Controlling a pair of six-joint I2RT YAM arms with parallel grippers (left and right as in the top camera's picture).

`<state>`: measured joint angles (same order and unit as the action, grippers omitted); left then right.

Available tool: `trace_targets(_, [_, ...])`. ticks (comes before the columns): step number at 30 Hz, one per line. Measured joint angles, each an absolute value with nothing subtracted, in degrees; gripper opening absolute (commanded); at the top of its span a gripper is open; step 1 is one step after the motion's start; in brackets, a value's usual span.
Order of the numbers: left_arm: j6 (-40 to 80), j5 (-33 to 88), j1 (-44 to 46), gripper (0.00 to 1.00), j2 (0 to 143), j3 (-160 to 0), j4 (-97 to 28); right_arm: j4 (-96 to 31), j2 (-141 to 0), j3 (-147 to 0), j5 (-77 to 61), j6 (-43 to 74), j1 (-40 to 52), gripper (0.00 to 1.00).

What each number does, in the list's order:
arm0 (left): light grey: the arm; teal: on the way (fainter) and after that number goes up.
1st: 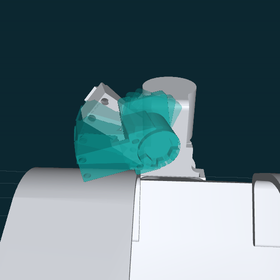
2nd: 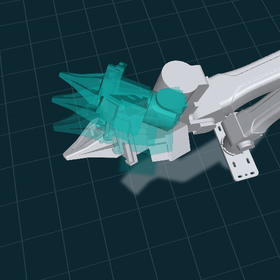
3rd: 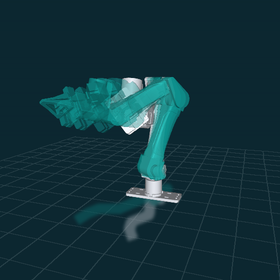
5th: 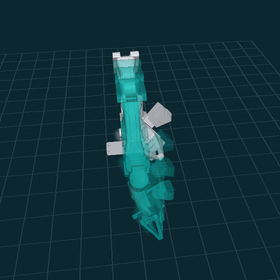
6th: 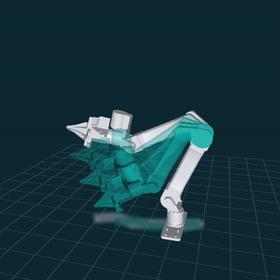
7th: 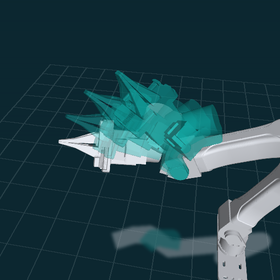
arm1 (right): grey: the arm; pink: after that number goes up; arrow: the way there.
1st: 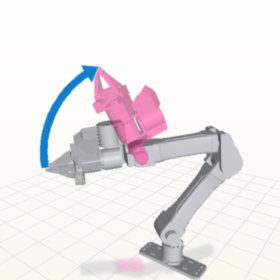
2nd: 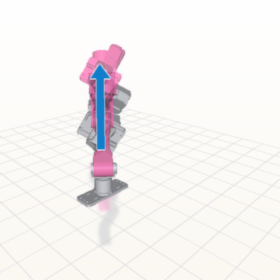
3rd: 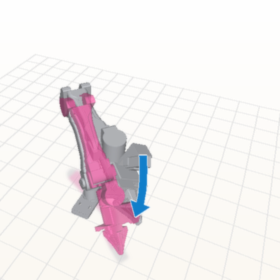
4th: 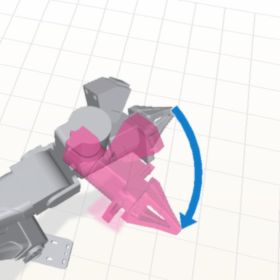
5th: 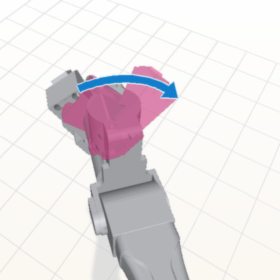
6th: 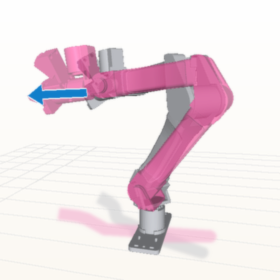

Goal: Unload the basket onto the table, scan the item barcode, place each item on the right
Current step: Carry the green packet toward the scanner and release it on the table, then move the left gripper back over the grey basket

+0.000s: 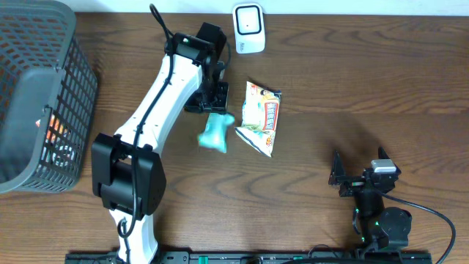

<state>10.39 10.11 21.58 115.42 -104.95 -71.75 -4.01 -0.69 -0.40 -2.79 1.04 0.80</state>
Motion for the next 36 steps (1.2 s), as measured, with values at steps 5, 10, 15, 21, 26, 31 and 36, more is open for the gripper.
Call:
trace_targets(5, [10.46, 10.17, 22.72, 0.78, 115.42, -104.92, -71.61, -4.01, -0.69, -0.40, -2.79, 1.04, 0.80, 0.99])
trace_targets(10, [10.46, 10.17, 21.82, 0.79, 115.31, -108.86, -73.58, -4.01, -0.69, -0.40, -2.76, 1.04, 0.80, 0.99])
trace_targets(15, [10.46, 10.15, 18.20, 0.79, 111.22, -115.02, -73.67, -4.01, -0.69, -0.40, -2.76, 1.04, 0.80, 0.99])
trace_targets(21, [10.46, 10.17, 10.35, 0.79, 99.29, -117.80, -68.73, -4.01, -0.69, -0.40, -2.76, 1.04, 0.80, 0.99])
trace_targets(26, [11.20, 9.96, 0.12, 0.79, 90.54, -118.37, -63.55, -4.01, -0.69, -0.40, -2.79, 1.04, 0.80, 0.99])
trace_targets(31, [13.96, 9.87, -9.23, 0.88, 86.21, -118.43, -60.47, -4.01, -0.69, -0.40, -2.79, 1.04, 0.80, 0.99])
trace_targets(36, [15.25, 9.91, -16.93, 0.91, 85.49, -118.43, -57.54, -4.01, -0.69, -0.40, -2.76, 1.04, 0.80, 0.99])
